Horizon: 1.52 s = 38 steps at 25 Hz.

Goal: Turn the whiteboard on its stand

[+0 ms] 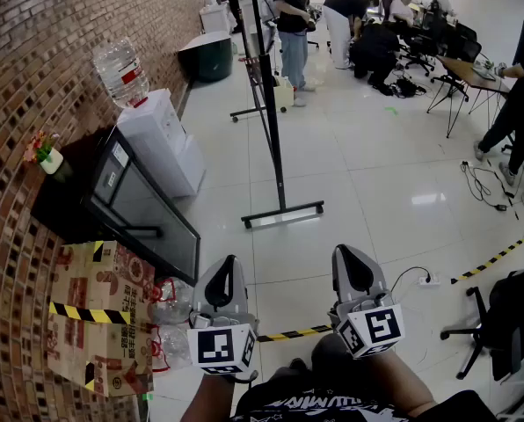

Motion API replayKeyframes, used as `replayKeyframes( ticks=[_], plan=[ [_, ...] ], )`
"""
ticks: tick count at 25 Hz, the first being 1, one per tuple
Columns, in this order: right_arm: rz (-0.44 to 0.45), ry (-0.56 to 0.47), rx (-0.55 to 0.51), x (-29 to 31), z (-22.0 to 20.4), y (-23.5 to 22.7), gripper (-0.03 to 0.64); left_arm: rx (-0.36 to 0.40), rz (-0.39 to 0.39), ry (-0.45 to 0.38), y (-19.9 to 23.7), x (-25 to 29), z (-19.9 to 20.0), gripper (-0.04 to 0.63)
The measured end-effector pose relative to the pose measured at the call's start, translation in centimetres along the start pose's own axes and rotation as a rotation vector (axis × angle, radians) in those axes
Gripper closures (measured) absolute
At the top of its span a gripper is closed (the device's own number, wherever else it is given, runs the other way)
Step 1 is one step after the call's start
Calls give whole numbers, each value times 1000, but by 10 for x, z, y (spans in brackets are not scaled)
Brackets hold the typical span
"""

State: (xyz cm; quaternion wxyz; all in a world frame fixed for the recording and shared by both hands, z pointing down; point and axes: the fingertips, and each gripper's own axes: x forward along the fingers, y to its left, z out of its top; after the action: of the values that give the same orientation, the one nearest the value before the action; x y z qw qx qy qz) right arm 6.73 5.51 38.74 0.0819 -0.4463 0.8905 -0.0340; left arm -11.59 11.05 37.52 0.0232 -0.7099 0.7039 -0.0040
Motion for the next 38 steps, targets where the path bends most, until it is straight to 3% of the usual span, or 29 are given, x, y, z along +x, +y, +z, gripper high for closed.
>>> replayKeyframes(
  ticks=[10,20,25,30,38],
  plan=[
    [-30,-8,33,70,-22,-32,607,18,8,35,16,59,-11,591],
    [32,-14,59,209,-33,-67,607,51,64,4,59,182,0,590],
    [21,-30,14,260,-26,-90,607,55,67,9,65,234,0,591],
    [42,21,3,290,-36,-112,607,34,95,16,69,272,-7,591],
    [47,60,-53,336,-33,-116,607,42,61,31,76,313,-7,591]
  ],
)
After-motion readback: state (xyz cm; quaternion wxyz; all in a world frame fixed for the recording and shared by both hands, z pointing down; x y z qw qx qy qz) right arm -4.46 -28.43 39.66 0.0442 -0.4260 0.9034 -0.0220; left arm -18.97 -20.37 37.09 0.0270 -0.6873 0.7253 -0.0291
